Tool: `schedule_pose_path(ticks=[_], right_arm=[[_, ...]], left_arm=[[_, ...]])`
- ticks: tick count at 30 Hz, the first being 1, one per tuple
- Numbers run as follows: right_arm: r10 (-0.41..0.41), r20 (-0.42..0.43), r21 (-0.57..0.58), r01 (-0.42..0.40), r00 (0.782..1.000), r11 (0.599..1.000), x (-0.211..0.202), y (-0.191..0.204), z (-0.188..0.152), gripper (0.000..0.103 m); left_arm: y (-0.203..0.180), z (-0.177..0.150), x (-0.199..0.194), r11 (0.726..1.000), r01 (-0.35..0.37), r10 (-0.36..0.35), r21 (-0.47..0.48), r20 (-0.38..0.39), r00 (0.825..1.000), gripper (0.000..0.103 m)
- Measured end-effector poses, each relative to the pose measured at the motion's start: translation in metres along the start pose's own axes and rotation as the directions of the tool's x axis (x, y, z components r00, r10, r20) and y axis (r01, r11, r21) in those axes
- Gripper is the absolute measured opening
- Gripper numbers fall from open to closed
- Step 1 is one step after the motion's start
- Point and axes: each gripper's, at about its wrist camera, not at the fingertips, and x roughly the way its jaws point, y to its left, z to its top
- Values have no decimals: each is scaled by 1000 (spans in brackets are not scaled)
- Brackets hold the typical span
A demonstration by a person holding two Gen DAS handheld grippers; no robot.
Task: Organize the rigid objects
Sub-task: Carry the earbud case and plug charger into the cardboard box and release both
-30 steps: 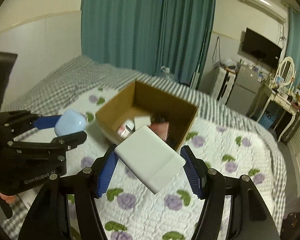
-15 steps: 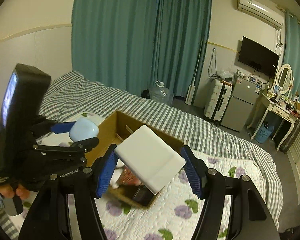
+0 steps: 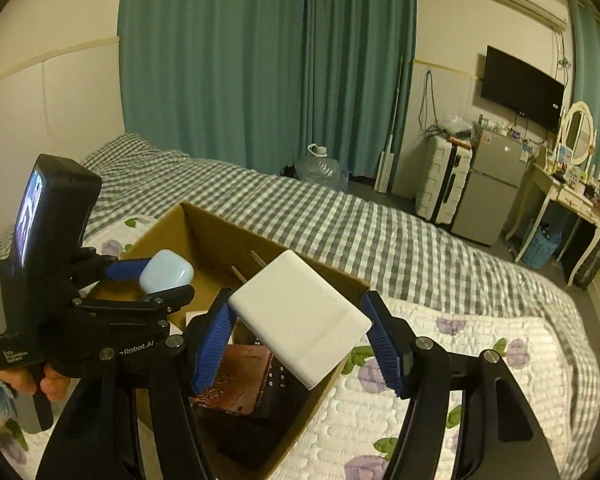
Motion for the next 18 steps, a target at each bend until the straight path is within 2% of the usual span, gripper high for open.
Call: schedule_pose_path(ticks=[4,5,6,12,18], right_arm=[[3,-14,4,-3,1000,1000,5,-4,-7,64],[4,-15,7,-4,1000,1000,4,-5,-7,64],[5,-12,9,-5,1000,1000,2,-6,-7,64],[-10,14,-4,10,1000,1000,-27,0,4,64],[-20,35,-18,21,999,1000,-55,10,26,64]], left_arm=[[-2,0,-3,999,25,-25,-25,-3,1000,53],[-1,-1,-6,999,25,-25,-35,0,1000,57],[-1,-1,-9,999,20,-19,-39,10,1000,62],[-5,8,-46,1000,-9,9,-7,83,996,66],[7,9,-84,999,-38,42,-27,157,987,69]])
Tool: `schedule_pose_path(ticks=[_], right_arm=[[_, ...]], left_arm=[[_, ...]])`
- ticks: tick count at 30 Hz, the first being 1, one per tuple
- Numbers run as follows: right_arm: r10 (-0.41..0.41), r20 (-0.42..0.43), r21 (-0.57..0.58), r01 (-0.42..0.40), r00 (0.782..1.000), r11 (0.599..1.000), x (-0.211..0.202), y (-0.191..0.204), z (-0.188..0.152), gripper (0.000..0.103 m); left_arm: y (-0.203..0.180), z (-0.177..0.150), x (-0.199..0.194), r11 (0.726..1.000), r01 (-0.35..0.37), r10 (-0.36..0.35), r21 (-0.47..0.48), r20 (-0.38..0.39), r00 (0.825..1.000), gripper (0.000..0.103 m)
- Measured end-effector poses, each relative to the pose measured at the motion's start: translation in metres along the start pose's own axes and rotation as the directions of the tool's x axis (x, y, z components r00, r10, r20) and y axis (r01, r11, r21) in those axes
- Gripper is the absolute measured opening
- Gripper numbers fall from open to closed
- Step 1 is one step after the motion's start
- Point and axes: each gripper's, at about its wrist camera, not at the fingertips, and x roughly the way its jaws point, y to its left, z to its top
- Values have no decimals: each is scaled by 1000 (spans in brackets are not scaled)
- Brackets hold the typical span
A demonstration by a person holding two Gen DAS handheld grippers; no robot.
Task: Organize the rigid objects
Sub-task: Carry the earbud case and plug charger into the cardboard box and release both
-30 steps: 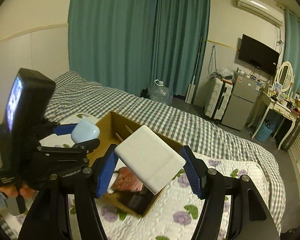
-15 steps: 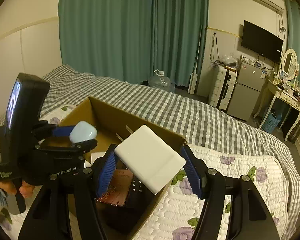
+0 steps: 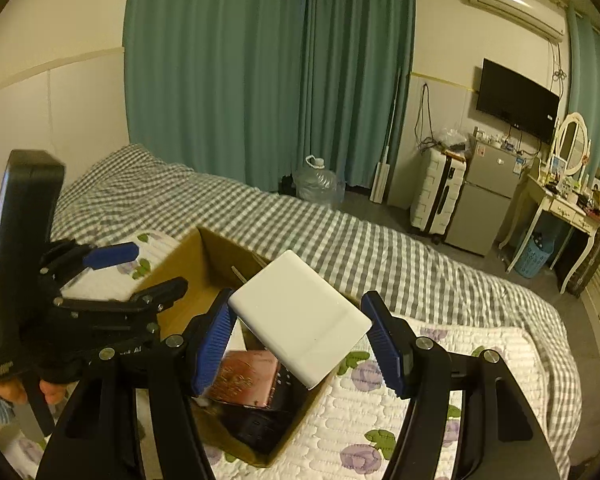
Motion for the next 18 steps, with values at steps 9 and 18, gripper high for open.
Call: schedule_pose_path(ticks=[9,18], right_arm=[[36,-33,-2,-36,999,999,24,25,19,64],[33,-133,-41,-39,991,998,108,48,3,64]], left_arm=[[27,-7,-12,999,-50,49,20,41,998,71],[41,-20,27,999,-44,44,-17,9,999,71]])
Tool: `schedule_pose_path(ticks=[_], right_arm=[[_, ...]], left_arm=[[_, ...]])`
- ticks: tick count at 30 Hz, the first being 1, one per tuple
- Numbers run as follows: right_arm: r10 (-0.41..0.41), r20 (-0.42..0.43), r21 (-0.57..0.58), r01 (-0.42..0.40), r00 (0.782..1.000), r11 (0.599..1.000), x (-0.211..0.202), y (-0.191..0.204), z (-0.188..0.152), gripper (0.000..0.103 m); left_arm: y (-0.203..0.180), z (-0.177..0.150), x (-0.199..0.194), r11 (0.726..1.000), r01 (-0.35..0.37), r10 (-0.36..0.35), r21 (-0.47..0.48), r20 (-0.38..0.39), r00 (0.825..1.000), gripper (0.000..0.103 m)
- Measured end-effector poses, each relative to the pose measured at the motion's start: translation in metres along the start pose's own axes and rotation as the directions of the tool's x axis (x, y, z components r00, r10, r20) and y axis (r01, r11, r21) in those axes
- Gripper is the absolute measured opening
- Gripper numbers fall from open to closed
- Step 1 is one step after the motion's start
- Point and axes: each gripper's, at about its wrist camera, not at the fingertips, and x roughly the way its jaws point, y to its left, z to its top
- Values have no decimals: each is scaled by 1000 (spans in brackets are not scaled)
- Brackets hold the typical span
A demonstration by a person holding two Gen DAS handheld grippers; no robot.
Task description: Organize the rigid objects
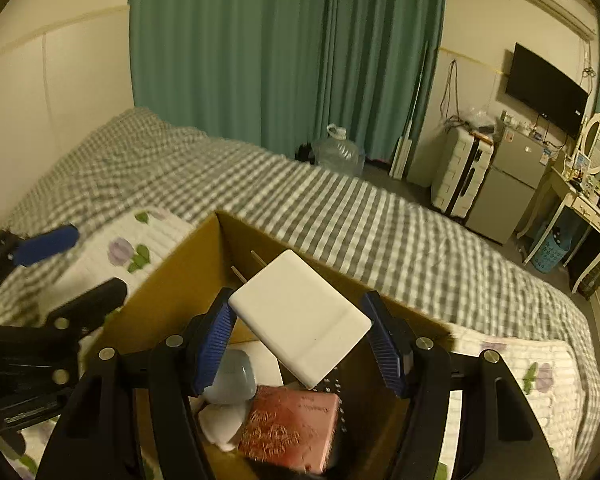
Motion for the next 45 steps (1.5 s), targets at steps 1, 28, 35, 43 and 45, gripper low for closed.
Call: schedule_pose_path(ticks=[1,28,35,43,45], right_arm=[[-3,-7,2,3,1000,1000,5,3,-5,64],[-140,220,122,115,965,986,-221,-37,7,91],[-185,308,183,133,933,974,-295,-39,-13,103],[-247,343,249,166,906,954,-308,-36,-53,103],[-241,341,260,156,909,953,-297,-33,-64,103]], left_arm=[[1,-2,2,1000,2,-2,-1,-3,1000,71],[-26,58,-179,1000,-25,23,7,243,970,75],[-30,54,-230,1000,-9,4,15,328,945,75],[-29,24,-239,997,67,-54,-22,373,926,78],[-35,15,-232,999,44,-39,-5,366,930,79]])
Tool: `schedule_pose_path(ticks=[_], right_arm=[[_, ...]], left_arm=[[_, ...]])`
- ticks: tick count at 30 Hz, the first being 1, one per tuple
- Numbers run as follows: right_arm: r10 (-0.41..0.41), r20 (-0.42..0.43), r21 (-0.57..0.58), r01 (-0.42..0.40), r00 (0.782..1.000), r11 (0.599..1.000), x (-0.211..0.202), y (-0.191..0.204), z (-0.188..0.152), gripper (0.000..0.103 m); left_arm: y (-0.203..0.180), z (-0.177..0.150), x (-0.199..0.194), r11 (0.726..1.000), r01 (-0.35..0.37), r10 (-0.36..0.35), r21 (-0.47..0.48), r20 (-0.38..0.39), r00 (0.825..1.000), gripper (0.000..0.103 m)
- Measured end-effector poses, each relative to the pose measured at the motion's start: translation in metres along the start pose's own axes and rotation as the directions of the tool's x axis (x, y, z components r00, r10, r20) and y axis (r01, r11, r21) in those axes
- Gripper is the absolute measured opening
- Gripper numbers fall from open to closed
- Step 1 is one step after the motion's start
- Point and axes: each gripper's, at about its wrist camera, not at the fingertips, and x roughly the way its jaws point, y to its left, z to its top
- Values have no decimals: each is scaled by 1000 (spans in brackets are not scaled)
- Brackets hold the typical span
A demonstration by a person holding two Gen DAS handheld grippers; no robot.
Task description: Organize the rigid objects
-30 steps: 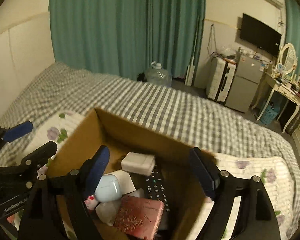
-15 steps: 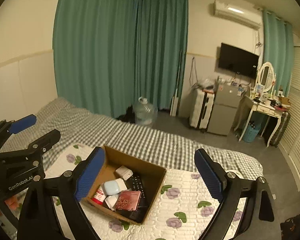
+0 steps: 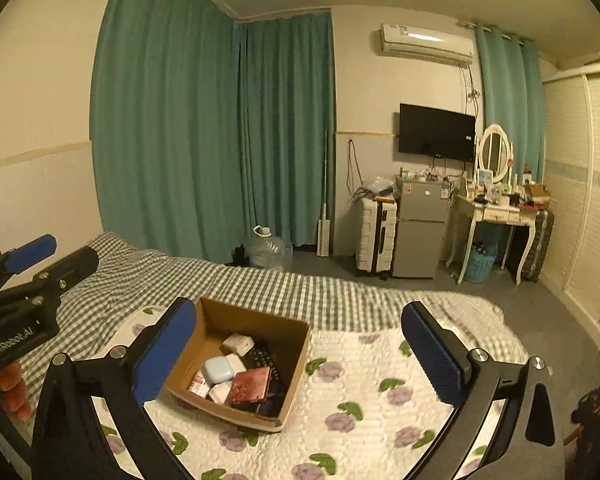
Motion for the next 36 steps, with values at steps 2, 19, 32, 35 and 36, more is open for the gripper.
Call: schedule_pose_path(ticks=[2,19,32,35,36], right_arm=[[20,3,6,-20,1000,1000,6,3,-18,103],[-49,-86,32,52,995,998,61,28,-102,103],[-73,-111,-18,72,991,997,59,39,-98,103],[-76,-117,-27,73,990,997,60,40,-99,103],[-76,-120,-26,74,990,997,60,40,-99,103]], left_arm=[[-3,-16,7,999,-31,31,27,7,1000,79],[22,-108,41,998,-69,68,-7,-114,991,79],[24,-105,34,998,-65,62,-20,-126,990,79],[23,-105,37,998,-68,65,-17,-133,989,79],[22,-105,37,998,-67,65,-15,-136,989,79]])
